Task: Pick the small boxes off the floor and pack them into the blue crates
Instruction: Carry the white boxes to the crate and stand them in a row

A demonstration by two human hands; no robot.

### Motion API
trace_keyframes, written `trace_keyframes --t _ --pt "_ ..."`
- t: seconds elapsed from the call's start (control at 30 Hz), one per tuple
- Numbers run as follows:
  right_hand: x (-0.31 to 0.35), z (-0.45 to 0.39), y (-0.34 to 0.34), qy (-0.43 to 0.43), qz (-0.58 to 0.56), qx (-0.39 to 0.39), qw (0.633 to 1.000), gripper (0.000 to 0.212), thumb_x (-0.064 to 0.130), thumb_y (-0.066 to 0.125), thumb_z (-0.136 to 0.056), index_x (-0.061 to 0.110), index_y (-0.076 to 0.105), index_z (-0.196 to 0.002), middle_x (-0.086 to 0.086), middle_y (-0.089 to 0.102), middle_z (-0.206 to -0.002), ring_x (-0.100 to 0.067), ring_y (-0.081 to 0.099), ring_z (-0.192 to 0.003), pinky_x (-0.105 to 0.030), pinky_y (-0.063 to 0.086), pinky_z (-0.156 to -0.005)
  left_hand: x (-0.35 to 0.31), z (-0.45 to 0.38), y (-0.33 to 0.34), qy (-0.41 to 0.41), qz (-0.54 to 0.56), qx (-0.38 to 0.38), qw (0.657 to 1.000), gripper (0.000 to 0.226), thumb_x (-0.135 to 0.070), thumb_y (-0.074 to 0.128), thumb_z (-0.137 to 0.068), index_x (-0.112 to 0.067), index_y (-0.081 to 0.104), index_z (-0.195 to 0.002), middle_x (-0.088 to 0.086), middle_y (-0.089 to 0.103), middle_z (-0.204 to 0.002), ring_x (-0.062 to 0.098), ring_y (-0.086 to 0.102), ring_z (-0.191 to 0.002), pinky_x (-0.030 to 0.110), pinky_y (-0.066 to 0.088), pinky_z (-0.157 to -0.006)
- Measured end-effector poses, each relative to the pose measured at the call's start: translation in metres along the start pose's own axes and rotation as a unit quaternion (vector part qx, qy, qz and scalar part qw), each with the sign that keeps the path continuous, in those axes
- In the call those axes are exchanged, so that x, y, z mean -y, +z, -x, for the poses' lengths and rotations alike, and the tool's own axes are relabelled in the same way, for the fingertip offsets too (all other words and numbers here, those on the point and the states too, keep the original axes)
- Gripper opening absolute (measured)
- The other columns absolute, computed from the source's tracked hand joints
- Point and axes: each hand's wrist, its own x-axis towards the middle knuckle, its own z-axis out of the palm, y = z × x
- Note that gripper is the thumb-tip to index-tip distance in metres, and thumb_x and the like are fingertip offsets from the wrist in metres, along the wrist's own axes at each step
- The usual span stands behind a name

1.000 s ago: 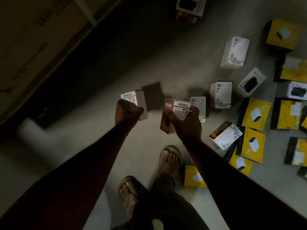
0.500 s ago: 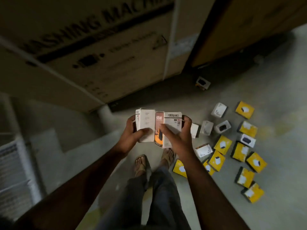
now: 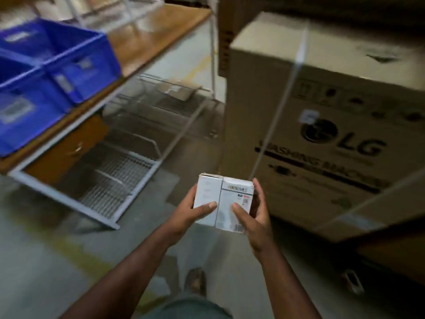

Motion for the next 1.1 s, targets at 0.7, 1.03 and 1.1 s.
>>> trace_keyframes --t 0.7,1.03,1.1 --pt "-0.008 -0.128 0.383 0.028 0.104 0.344 0.933 0.061 0.029 0.081 -0.086 0.019 0.053 -0.138 -0.010 0.073 -0.123 -0.034 0.071 -0.112 -0.063 0.054 -0.097 -0.054 0.074 -0.323 0.150 0.139 -0.404 0.892 0.071 -0.052 0.081 -0.069 -0.032 0.057 -0.133 -0.003 0.072 -0.124 0.021 0.072 -0.111 0.052 0.058 -0.095" --pt "0.038 -0.217 0.551 -0.029 0.062 0.374 0.925 0.055 0.033 0.074 -0.085 0.014 0.056 -0.133 -0.011 0.073 -0.121 -0.035 0.071 -0.111 -0.053 0.059 -0.087 -0.159 0.019 -0.472 0.209 0.154 -0.415 0.872 0.042 -0.034 0.069 -0.083 -0.025 0.062 -0.123 0.002 0.077 -0.113 0.023 0.073 -0.101 0.038 0.059 -0.081" --pt "0.050 -0.238 0.574 -0.031 0.057 0.397 0.915 0.049 0.029 0.070 -0.088 0.014 0.055 -0.132 -0.011 0.074 -0.119 -0.035 0.072 -0.107 -0.046 0.061 -0.079 -0.172 0.004 -0.492 0.212 0.144 -0.425 0.868 0.053 -0.044 0.077 -0.078 -0.026 0.061 -0.125 0.004 0.075 -0.116 0.025 0.073 -0.105 0.042 0.058 -0.085"
